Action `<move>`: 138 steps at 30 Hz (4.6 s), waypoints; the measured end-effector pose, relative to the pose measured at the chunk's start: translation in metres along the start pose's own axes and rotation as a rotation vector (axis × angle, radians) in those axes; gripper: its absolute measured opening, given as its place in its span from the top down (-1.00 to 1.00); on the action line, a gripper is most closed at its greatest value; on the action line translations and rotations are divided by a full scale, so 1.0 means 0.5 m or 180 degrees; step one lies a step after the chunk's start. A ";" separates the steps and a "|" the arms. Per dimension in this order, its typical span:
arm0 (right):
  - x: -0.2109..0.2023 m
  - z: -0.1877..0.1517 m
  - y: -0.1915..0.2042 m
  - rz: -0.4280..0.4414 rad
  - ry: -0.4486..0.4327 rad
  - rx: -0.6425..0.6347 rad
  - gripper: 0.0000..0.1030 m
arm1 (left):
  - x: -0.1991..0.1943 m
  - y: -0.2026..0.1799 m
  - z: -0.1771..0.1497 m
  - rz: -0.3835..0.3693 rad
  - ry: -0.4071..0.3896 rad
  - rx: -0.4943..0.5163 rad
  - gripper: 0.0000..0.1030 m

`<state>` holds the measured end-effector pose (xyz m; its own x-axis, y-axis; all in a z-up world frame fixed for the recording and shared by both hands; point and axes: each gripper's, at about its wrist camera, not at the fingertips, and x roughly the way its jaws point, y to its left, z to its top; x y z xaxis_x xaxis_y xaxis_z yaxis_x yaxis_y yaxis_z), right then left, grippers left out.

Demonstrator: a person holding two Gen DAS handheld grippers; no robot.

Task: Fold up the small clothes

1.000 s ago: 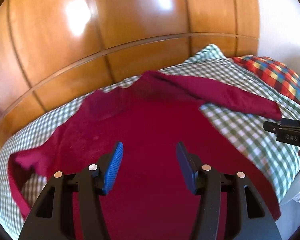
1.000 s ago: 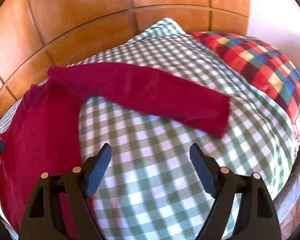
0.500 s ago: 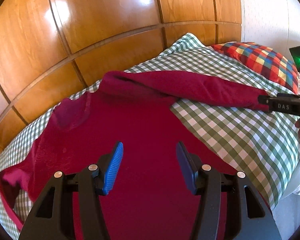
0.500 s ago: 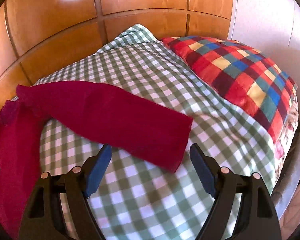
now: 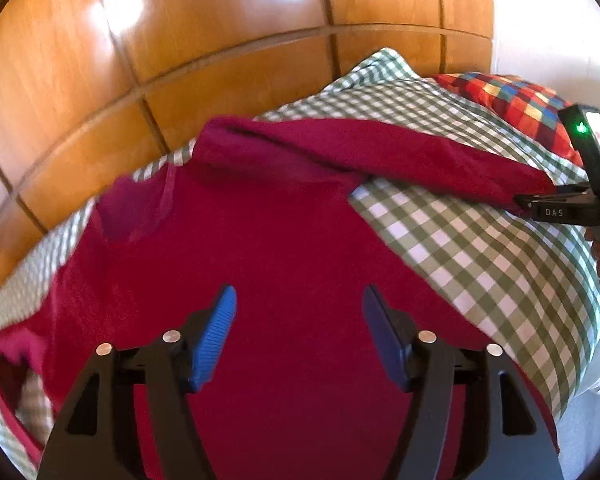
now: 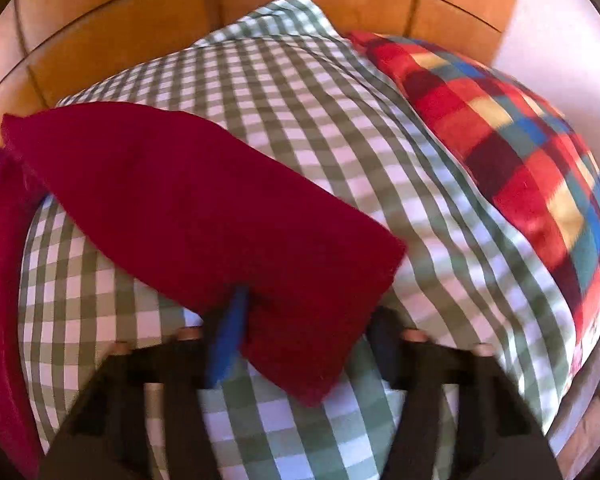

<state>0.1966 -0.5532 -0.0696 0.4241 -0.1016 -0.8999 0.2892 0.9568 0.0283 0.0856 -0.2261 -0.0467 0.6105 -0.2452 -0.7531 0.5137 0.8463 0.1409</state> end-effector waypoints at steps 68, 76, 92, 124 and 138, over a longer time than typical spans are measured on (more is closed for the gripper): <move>-0.051 0.212 -0.132 0.1277 0.0606 0.1080 0.89 | -0.048 0.367 -0.199 -0.0040 0.0053 -0.1622 -0.26; -0.190 0.169 0.223 0.2438 0.0550 0.0513 0.89 | -0.068 0.382 -0.197 -0.0202 -0.0114 -0.1708 -0.26; -0.249 0.183 0.439 0.3078 0.0119 0.0379 -0.40 | -0.071 0.435 -0.167 -0.0539 -0.0364 -0.1851 -0.47; 0.001 0.088 0.262 0.2883 0.0213 0.0815 0.75 | -0.154 0.565 -0.019 -0.0912 -0.1137 -0.1980 0.99; -0.017 0.058 0.229 0.2392 0.0241 0.0575 0.04 | -0.029 0.669 -0.277 -0.1126 -0.0283 -0.3184 -0.04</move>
<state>0.2508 -0.4509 -0.0464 0.5039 0.5821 -0.6382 0.0853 0.7017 0.7073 0.1650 0.1261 -0.0776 0.5860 -0.5526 -0.5926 -0.0338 0.7141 -0.6992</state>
